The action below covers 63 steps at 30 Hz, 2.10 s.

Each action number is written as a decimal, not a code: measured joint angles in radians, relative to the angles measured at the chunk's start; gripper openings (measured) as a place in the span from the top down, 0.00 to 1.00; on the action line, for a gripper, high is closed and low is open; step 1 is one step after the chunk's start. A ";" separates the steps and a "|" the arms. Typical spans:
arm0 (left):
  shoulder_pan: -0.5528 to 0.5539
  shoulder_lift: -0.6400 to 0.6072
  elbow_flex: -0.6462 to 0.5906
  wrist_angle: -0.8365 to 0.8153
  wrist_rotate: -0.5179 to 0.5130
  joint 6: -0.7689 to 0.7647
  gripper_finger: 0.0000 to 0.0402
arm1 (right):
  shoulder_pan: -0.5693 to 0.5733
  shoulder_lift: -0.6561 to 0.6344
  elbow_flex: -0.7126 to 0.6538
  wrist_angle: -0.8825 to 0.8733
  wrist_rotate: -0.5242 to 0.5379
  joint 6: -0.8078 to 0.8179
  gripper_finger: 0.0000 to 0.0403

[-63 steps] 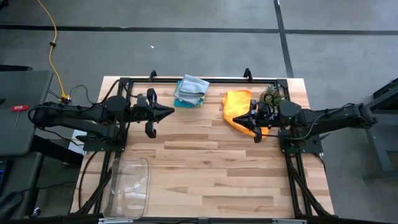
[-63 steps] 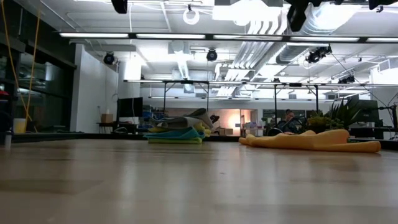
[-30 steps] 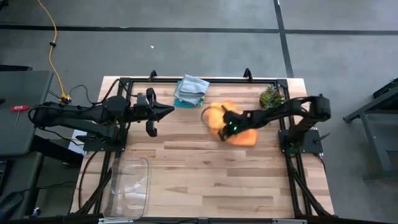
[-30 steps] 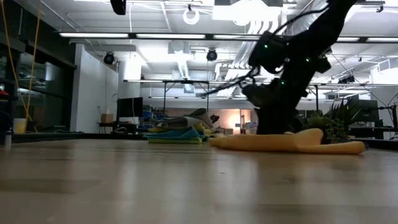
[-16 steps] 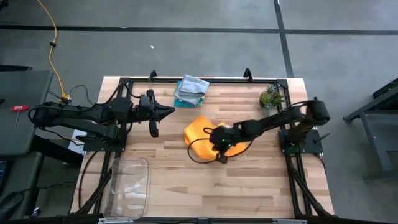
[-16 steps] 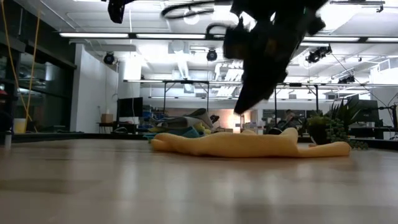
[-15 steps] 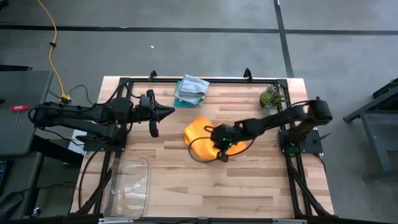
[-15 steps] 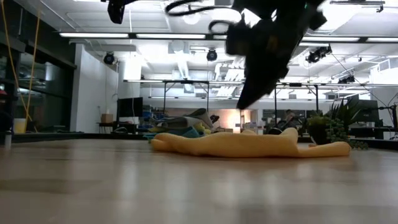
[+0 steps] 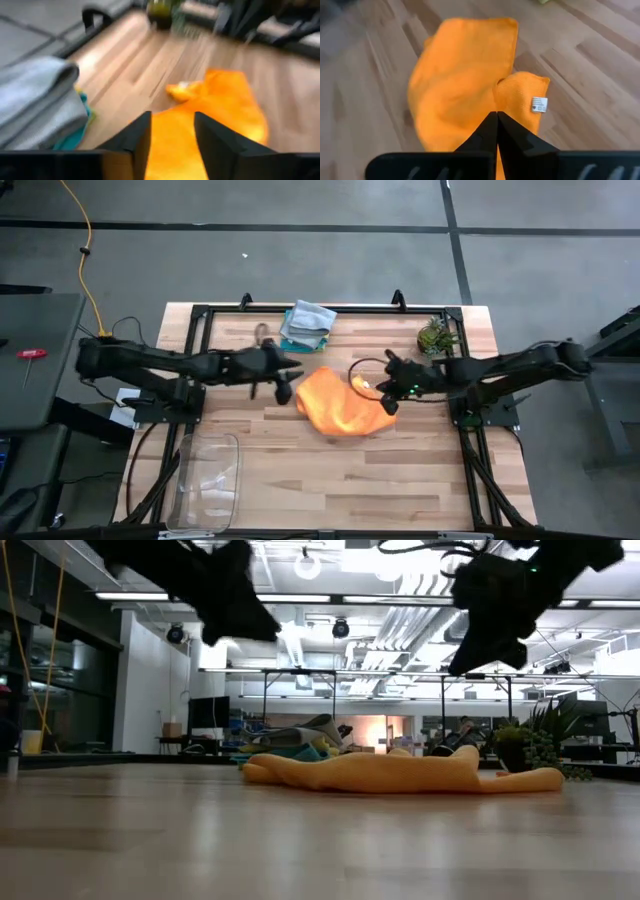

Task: Fold microfiber towels
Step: Fold the orange microfiber towel

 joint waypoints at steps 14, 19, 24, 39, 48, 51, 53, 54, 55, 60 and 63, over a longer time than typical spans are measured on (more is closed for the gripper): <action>0.147 0.562 0.286 -0.009 0.098 0.086 0.37 | 0.000 -0.090 -0.119 0.142 0.001 0.079 1.00; 0.149 0.654 0.335 -0.002 0.080 0.122 0.41 | 0.001 -0.089 -0.119 0.156 0.001 0.081 1.00; 0.149 0.702 0.339 -0.013 0.031 0.152 0.45 | 0.002 -0.089 -0.119 0.169 0.020 0.082 1.00; 0.161 0.730 0.340 -0.003 0.034 0.107 0.82 | 0.002 -0.089 -0.119 0.177 0.021 0.082 1.00; 0.161 0.565 0.339 -0.059 0.042 0.212 0.99 | 0.002 -0.089 -0.119 0.178 0.027 0.084 1.00; 0.163 0.460 0.339 -0.059 0.010 0.300 0.99 | 0.001 -0.089 -0.119 0.178 0.054 0.089 1.00; 0.175 0.386 0.339 -0.055 -0.022 0.353 0.99 | 0.001 -0.089 -0.119 0.179 0.085 0.094 1.00; 0.182 0.353 0.339 -0.049 -0.043 0.379 1.00 | 0.001 -0.089 -0.119 0.179 0.104 0.098 1.00; 0.193 0.322 0.340 -0.045 -0.061 0.399 1.00 | 0.001 -0.089 -0.119 0.179 0.119 0.100 1.00; 0.224 0.190 0.340 -0.055 -0.059 0.459 1.00 | 0.001 -0.089 -0.119 0.179 0.136 0.100 1.00; 0.185 0.137 0.340 -0.087 -0.022 0.480 1.00 | 0.001 -0.089 -0.119 0.179 0.133 0.106 1.00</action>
